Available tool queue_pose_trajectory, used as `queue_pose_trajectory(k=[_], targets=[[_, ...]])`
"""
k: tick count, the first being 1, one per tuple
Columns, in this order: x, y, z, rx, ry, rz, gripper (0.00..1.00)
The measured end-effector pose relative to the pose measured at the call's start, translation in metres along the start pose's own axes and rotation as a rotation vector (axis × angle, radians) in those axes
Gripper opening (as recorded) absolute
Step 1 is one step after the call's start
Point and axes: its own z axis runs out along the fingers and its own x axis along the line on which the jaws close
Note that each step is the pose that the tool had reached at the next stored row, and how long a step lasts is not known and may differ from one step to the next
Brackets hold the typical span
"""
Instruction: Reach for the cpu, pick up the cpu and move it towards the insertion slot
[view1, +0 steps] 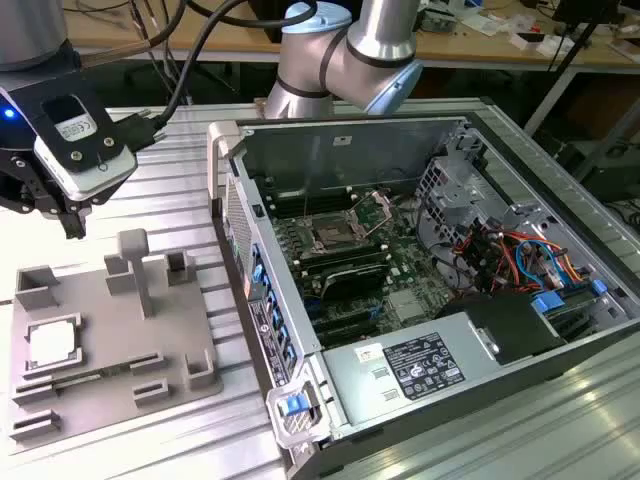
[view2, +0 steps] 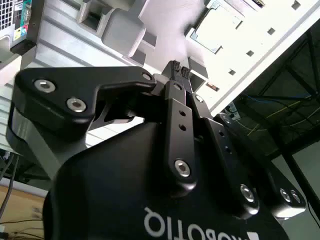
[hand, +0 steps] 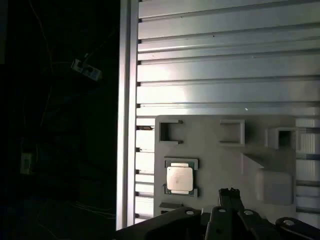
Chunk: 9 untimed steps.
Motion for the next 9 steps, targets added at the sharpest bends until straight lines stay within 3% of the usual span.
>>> queue_pose_trajectory(k=[4,9], targets=[[0.0013,0.0000,0.0000,0.0000,0.0001,0.000,0.11],[0.0094,0.0002,0.0000,-0.0001,0.0000,0.000,0.11]])
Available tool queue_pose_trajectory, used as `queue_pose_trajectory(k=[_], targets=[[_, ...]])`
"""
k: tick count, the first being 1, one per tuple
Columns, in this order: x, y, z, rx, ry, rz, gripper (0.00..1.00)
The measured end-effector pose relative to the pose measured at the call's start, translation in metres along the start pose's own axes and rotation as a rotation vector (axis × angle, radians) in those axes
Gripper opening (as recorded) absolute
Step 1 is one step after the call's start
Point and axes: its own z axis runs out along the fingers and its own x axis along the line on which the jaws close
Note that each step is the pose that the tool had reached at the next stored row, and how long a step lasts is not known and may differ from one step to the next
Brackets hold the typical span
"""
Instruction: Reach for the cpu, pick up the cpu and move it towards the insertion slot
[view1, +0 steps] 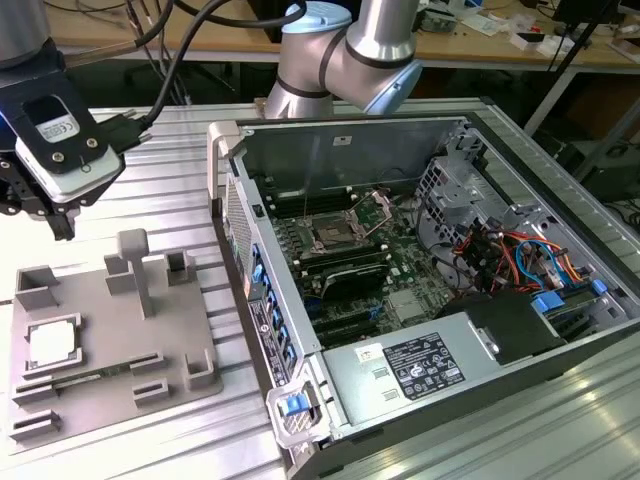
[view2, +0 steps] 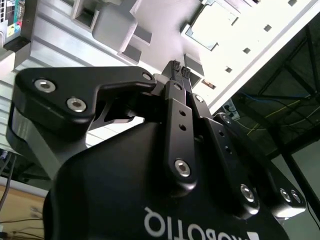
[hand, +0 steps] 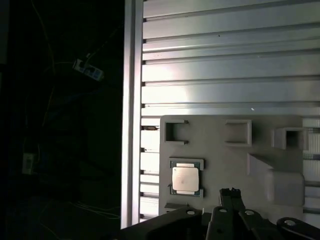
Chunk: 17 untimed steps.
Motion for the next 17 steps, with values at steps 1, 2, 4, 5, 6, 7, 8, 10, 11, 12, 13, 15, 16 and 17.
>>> queue_pose_trajectory(k=[1,2,4,5,6,7,8,10,11,12,13,15,16,17], targets=[[0.0019,0.0000,0.0000,0.0001,0.0000,0.000,0.11],[0.0033,0.0000,0.0000,0.0001,0.0001,0.000,0.11],[0.0073,0.0001,0.0000,0.0000,0.0000,0.000,0.11],[0.0088,0.0001,0.0000,0.0000,0.0000,0.000,0.11],[0.0098,0.0002,0.0000,0.0001,0.0001,0.000,0.11],[0.0108,0.0002,0.0001,0.0001,0.0000,0.000,0.11],[0.0115,0.0002,0.0001,0.0001,0.0000,0.000,0.11],[0.0133,0.0002,0.0002,0.0000,0.0000,0.000,0.11],[0.0142,0.0002,0.0003,0.0001,0.0000,0.000,0.11],[0.0153,0.0003,0.0004,0.0000,0.0000,0.000,0.11],[0.0166,0.0003,0.0004,0.0000,0.0000,0.000,0.11],[0.0179,0.0003,0.0004,0.0000,0.0000,0.000,0.11],[0.0183,0.0003,0.0004,0.0001,0.0000,0.000,0.11],[0.0183,0.0003,0.0004,0.0001,0.0001,0.000,0.11]])
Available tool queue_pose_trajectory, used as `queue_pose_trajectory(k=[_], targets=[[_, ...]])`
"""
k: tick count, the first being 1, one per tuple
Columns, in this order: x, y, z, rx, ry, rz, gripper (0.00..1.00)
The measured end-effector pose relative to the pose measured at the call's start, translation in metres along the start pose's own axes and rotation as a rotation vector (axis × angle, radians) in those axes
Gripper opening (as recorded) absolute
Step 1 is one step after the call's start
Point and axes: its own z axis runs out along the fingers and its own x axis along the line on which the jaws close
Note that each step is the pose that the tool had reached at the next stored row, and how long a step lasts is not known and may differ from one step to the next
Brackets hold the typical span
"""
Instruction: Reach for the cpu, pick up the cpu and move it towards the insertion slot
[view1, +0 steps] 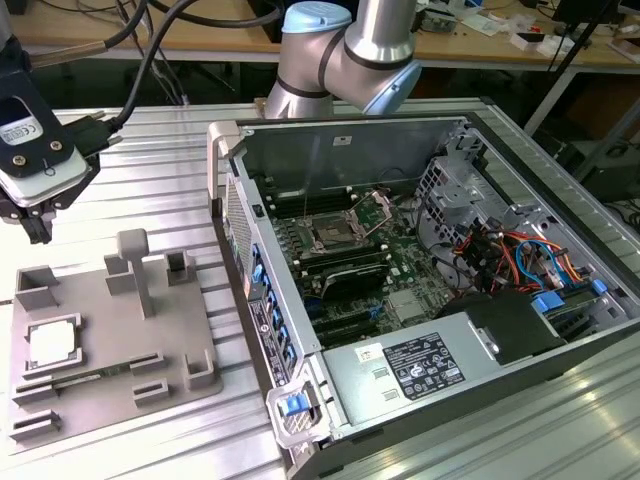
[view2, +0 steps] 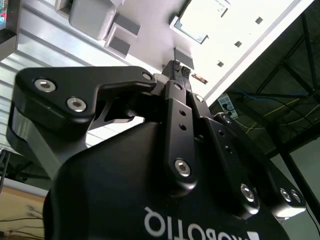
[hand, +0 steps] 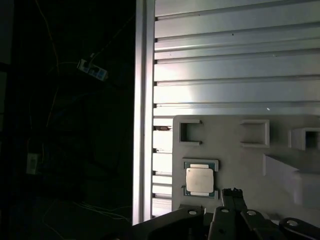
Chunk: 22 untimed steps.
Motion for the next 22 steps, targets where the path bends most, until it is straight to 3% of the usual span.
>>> queue_pose_trajectory(k=[22], targets=[[0.0096,0.0001,0.0016,0.0000,0.0005,0.000,0.11]])
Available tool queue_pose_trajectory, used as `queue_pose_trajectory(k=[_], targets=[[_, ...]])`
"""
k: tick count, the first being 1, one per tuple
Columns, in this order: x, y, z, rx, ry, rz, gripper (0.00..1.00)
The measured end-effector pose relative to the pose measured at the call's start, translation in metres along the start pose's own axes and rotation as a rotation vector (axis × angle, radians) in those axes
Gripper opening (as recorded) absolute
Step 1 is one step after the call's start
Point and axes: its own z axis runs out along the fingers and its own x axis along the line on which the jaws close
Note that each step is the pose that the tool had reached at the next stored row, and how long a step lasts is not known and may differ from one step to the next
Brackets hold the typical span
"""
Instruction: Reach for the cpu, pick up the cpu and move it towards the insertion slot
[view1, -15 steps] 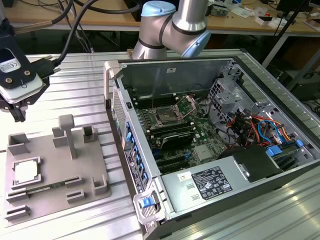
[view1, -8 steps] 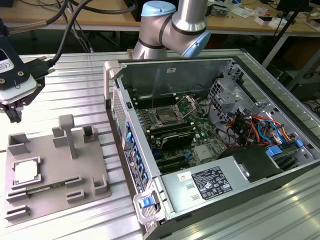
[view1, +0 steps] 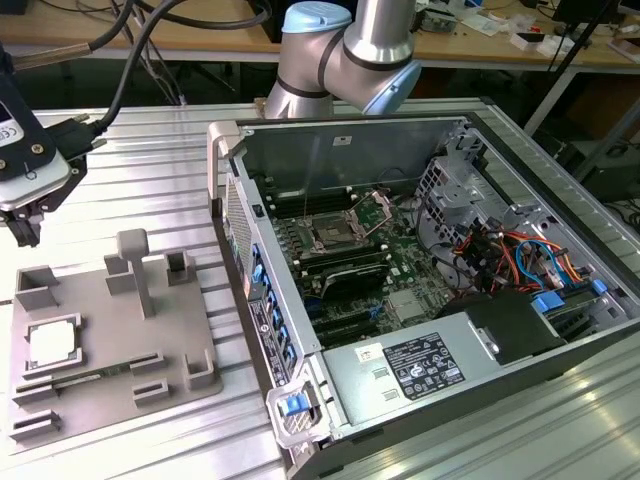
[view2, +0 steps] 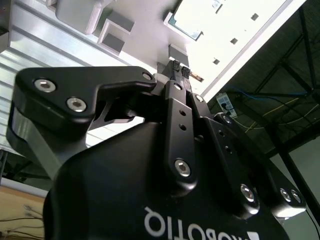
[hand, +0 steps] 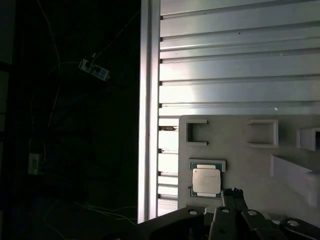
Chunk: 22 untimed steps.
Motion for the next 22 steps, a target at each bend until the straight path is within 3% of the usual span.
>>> queue_pose_trajectory(k=[3,9,11,13,15,22], targets=[[0.0001,0.0000,0.0001,-0.0001,-0.0001,0.000,0.17],[0.0005,0.0000,0.0004,-0.0001,-0.0002,0.000,0.54],[0.0043,0.0000,0.0028,0.0001,0.0002,0.000,0.54],[0.0096,-0.0001,0.0070,-0.0001,0.0000,0.000,0.66],[0.0138,-0.0003,0.0138,-0.0001,0.0007,0.000,0.66],[0.0139,-0.0003,0.0146,-0.0001,0.0013,0.000,0.66]])
